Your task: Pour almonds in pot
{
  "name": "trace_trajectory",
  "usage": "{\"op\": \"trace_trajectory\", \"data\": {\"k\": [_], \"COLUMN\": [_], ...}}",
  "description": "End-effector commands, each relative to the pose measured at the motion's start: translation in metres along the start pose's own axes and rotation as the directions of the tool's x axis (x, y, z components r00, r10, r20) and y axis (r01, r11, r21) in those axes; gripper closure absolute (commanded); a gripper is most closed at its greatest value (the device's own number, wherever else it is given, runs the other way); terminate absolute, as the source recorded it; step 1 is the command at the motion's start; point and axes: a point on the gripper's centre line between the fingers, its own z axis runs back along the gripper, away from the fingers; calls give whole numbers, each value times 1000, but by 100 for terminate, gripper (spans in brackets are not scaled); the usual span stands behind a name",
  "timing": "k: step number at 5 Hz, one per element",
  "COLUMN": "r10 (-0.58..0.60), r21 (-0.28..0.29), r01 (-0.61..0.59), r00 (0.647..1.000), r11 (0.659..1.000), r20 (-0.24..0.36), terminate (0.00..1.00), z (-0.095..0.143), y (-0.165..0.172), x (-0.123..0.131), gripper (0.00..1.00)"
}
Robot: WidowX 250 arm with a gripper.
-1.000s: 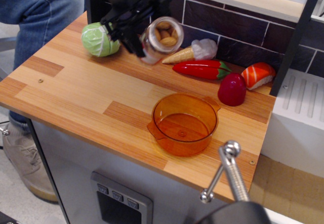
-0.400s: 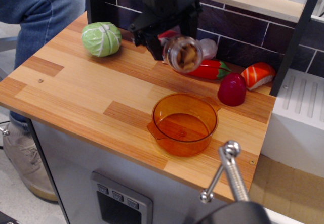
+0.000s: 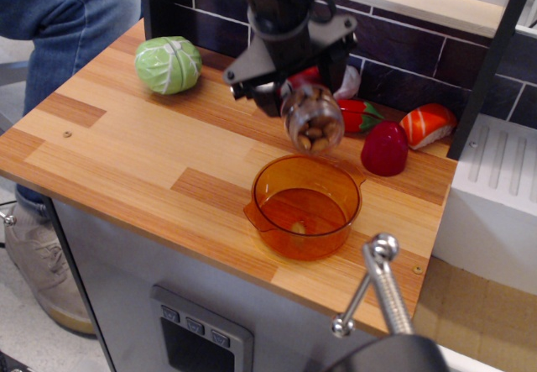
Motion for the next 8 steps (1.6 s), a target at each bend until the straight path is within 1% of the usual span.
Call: {"op": "trace_trajectory", "data": {"k": [1,2,3,4,5,6,7,8], "r10": [-37,-47,-64,-78,-115,-150,-206,-212], "r21": [-124,-136,-157,-160,-164,-137,-122,-117], "r01": [59,80,112,131,174,202,259,263], "r00": [985,972,956,951,941,936,919,920], "r11": [990,988,981,978,971,970,958,958], "r20": [170,232,285,298,317,317,335,330], "terminate": [0,0,0,0,0,0,0,0], "z": [14,8,8,11,16,15,19,20], "y": [-5,-5,-6,-9,-13,-12,-11,-11], "x": [1,5,7,8,7,6,8,8], "gripper": [100,100,100,100,100,100,100,100]}}
